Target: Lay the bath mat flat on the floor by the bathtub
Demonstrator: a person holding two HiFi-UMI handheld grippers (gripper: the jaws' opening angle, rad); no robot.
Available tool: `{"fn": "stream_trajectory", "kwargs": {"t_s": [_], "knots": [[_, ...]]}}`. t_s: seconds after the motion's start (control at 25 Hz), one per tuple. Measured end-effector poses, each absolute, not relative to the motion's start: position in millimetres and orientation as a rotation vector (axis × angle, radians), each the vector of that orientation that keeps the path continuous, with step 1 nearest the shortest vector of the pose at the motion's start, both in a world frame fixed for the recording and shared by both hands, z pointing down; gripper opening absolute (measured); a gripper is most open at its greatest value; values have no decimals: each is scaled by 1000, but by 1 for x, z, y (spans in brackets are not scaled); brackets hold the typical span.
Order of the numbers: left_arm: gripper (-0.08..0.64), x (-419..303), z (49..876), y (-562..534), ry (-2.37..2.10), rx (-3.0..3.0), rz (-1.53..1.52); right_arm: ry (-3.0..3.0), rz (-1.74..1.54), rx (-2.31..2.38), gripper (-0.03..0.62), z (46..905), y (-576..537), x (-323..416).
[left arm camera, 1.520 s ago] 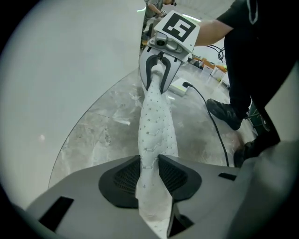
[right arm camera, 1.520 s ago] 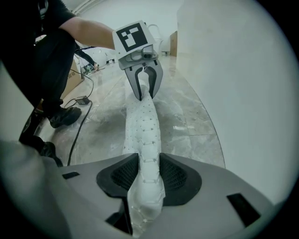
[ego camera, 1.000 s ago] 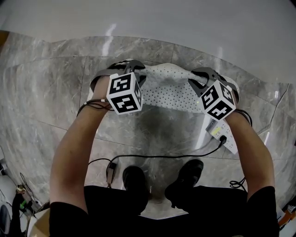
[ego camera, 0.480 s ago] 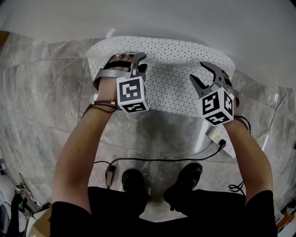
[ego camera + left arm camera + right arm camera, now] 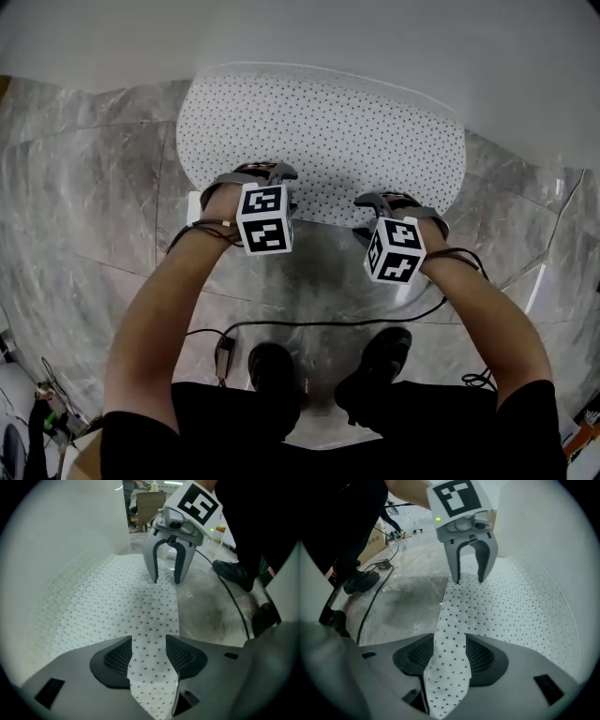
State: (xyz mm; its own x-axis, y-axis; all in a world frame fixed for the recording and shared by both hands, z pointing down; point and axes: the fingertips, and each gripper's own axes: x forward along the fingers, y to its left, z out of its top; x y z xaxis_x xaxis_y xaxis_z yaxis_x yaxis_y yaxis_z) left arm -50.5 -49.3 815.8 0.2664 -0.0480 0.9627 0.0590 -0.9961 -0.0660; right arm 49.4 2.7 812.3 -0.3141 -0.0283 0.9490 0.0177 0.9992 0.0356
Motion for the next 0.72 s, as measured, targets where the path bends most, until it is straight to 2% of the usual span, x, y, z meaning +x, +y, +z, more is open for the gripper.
{"fn": "stream_trajectory", "kwargs": {"t_s": [0.24, 0.4, 0.52, 0.56, 0.64, 0.68, 0.72], "knots": [[249, -50, 827, -17, -106, -2500, -1834, -1829, 0, -15, 236, 827, 11, 57], [258, -50, 833, -10, -98, -2559, -1848, -1808, -84, -46, 238, 837, 19, 60], [259, -48, 835, -8, -82, -2575, -1853, -1822, -113, -44, 193, 836, 20, 60], [259, -47, 836, -8, -78, -2567, -1853, -1823, -119, -36, 153, 836, 19, 60], [259, -45, 836, -9, -68, -2557, -1852, -1815, -152, -6, 121, 834, 12, 61], [259, -43, 836, -9, -60, -2557, -1850, -1812, -174, 13, 68, 832, 7, 62], [259, -41, 836, -9, -52, -2556, -1847, -1813, -180, 29, 46, 830, 2, 62]]}}
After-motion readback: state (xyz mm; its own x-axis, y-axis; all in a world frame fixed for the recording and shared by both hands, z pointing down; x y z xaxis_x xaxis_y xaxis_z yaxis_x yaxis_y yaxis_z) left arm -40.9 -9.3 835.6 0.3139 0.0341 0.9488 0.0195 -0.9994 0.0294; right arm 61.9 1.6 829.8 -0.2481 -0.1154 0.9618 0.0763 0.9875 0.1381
